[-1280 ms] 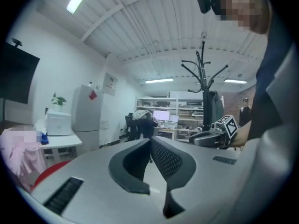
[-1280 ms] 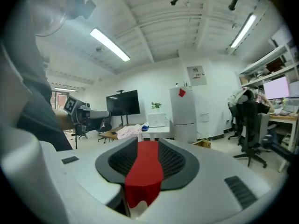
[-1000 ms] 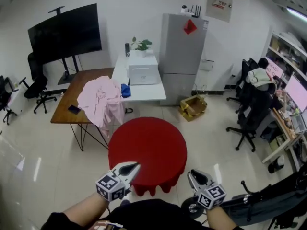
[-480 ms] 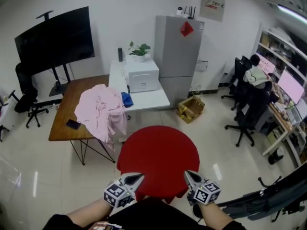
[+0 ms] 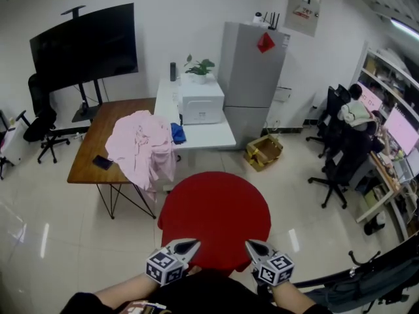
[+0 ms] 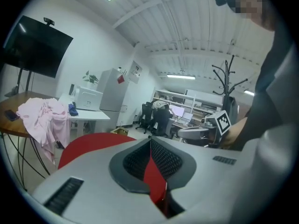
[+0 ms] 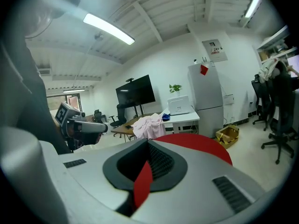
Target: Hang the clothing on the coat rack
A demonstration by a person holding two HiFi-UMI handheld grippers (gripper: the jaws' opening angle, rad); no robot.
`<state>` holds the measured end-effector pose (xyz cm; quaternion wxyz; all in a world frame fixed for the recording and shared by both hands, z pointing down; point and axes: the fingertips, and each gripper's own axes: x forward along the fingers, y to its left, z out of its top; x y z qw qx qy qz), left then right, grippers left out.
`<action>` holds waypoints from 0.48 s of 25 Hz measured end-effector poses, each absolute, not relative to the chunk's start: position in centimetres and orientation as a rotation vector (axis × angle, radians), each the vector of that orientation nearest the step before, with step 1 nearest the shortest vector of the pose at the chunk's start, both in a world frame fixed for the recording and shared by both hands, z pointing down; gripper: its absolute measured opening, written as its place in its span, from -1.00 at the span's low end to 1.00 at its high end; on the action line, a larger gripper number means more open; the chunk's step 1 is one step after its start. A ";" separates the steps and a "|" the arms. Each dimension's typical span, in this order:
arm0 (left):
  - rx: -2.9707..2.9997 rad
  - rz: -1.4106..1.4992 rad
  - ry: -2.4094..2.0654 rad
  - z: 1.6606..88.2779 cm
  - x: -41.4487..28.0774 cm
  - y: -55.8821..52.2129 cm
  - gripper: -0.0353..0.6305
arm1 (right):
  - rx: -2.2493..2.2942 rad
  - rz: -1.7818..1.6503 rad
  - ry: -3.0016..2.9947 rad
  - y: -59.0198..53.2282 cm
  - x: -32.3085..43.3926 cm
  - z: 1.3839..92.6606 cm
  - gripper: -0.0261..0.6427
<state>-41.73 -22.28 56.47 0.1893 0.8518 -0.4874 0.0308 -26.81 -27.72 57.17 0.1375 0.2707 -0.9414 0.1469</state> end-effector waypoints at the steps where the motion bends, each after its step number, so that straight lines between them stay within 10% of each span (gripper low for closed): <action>1: 2.400 0.090 -1.366 56.4 -41.4 -22.1 -0.89 | 0.774 0.422 -2.725 -27.5 -26.9 57.3 -0.91; 12: 2.482 0.149 -1.296 56.4 -39.0 -22.2 -0.89 | 0.752 0.386 -2.736 -27.2 -26.7 57.0 -0.91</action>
